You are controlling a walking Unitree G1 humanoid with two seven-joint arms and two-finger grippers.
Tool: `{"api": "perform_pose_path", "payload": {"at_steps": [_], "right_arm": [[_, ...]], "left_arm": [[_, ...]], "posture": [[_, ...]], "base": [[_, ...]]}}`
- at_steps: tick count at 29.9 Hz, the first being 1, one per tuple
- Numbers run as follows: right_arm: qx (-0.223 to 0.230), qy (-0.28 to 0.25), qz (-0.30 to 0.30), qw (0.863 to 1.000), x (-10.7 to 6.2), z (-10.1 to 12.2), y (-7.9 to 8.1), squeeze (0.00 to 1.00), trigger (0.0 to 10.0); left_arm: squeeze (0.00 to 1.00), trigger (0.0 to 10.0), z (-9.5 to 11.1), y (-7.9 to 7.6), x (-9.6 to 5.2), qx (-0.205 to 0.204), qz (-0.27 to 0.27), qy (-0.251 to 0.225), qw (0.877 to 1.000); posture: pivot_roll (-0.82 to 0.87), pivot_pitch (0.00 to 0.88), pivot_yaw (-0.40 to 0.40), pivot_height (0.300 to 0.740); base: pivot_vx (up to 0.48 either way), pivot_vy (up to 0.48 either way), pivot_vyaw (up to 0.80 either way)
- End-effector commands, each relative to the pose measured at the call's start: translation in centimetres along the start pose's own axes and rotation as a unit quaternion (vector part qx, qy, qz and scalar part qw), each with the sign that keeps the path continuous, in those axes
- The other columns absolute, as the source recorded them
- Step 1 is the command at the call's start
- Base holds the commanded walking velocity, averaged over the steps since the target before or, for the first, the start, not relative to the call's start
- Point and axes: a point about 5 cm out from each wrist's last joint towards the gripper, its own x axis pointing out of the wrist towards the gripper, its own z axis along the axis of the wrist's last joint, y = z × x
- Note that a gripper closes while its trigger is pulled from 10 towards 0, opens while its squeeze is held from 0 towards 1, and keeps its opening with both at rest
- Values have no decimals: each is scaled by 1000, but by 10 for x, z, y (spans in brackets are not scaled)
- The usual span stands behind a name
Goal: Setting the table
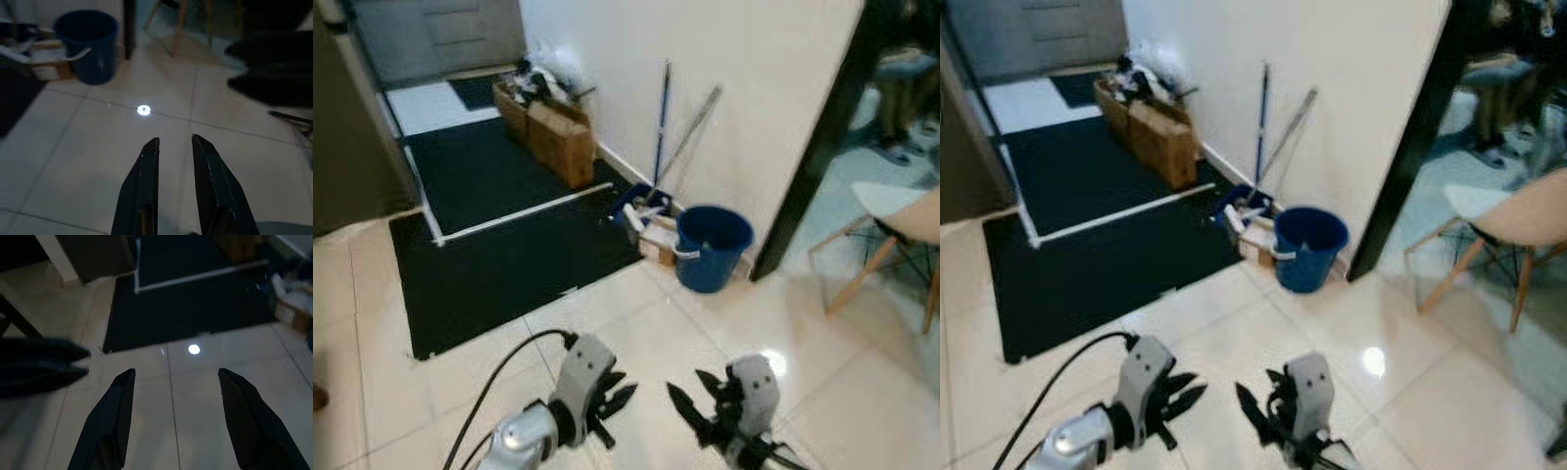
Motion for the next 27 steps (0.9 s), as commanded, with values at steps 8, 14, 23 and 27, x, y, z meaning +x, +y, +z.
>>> {"api": "perform_pose_path", "payload": {"at_steps": [8, 14, 23, 27], "right_arm": [[11, 13, 11, 1000, -1, -9, 7, 0, 10000], [6, 27, 17, 999, 0, -17, 9, 0, 10000], [18, 36, 101, 994, 11, -15, 30, 0, 10000], [19, 34, 108, 993, 11, -14, 32, 0, 10000]], "left_arm": [[0, 10000, -11, 0, -6, -3, 2, 20, 1000], [0, 10000, -23, 8, -22, -11, 33, 40, 999], [0, 10000, -39, 29, -61, -58, 150, 55, 986], [0, 10000, -39, 30, -64, -61, 162, 54, 983]], "posture": [[15, 80, 82, 740], [17, 80, 81, 740], [65, 101, 39, 740], [69, 106, 34, 740]], "base": [[480, 0, 0], [480, 0, 0], [142, 0, 220], [0, 0, 794]]}}
